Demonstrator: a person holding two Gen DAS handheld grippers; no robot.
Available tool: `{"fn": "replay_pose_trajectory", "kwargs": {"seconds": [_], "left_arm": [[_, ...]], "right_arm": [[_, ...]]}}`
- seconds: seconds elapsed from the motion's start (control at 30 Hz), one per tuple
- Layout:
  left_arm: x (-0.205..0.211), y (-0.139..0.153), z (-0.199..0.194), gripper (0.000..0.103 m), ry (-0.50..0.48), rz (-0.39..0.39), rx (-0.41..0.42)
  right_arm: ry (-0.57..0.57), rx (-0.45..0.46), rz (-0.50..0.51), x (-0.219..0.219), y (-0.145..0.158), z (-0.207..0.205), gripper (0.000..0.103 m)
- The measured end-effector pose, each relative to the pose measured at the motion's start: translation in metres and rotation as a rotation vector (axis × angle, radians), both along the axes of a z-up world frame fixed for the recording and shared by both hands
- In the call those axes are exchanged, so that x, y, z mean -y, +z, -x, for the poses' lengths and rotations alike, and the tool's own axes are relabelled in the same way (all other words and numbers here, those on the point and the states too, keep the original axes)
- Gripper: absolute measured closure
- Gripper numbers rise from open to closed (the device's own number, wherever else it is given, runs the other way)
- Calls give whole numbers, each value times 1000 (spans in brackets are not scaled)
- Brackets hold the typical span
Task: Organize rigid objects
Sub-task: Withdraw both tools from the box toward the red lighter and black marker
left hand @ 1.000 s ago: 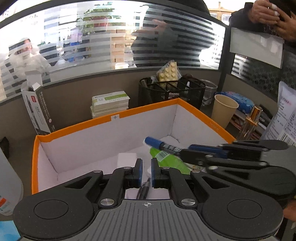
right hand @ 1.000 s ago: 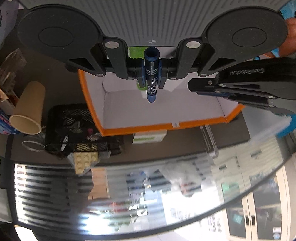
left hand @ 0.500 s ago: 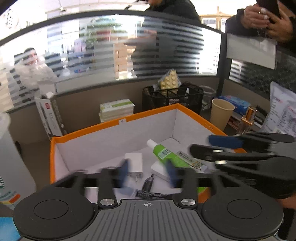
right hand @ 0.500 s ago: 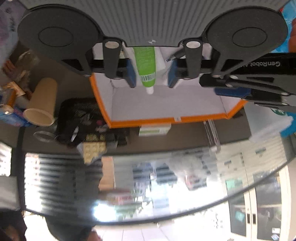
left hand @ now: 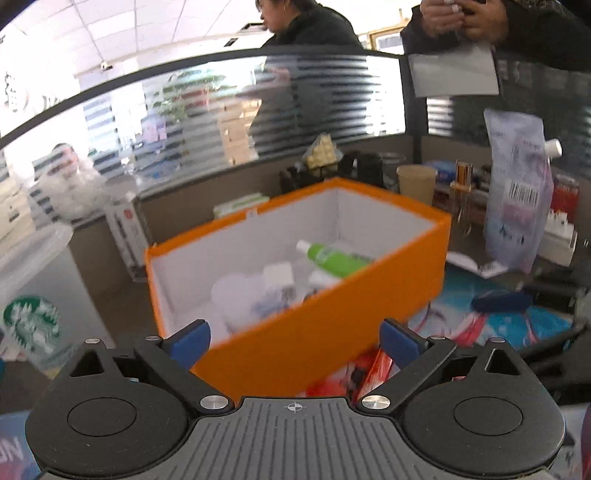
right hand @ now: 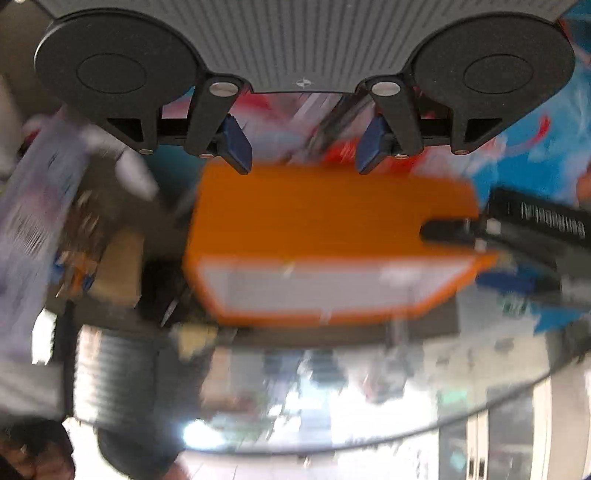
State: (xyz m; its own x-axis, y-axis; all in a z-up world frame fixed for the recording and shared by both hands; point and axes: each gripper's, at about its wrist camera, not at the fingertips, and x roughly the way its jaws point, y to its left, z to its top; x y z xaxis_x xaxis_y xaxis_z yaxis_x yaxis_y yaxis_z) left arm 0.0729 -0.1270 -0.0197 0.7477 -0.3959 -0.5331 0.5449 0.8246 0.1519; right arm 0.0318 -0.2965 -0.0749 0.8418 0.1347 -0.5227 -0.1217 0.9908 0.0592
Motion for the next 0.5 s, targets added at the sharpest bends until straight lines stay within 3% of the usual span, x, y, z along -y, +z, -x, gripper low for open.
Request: {"fn": "replay_pose_trajectory", "kwargs": {"seconds": [0.17, 0.23, 0.3, 0.37, 0.43, 0.5], "left_arm": [[-19, -7, -3, 4, 41, 27, -55], [-21, -10, -3, 4, 53, 12, -60], [-22, -13, 2, 4, 34, 4, -57], [-21, -14, 6, 4, 6, -3, -58], [-16, -19, 10, 4, -33, -16, -64], [-8, -25, 11, 3, -55, -36, -72]], "right_arm": [[22, -57, -51, -22, -25, -6, 44], [28, -76, -29, -30, -31, -10, 46], [36, -94, 2, -37, -36, -11, 53], [43, -76, 76, -41, -37, -7, 68], [54, -84, 76, -36, -35, -7, 80], [62, -88, 85, -29, -35, -3, 84]]}}
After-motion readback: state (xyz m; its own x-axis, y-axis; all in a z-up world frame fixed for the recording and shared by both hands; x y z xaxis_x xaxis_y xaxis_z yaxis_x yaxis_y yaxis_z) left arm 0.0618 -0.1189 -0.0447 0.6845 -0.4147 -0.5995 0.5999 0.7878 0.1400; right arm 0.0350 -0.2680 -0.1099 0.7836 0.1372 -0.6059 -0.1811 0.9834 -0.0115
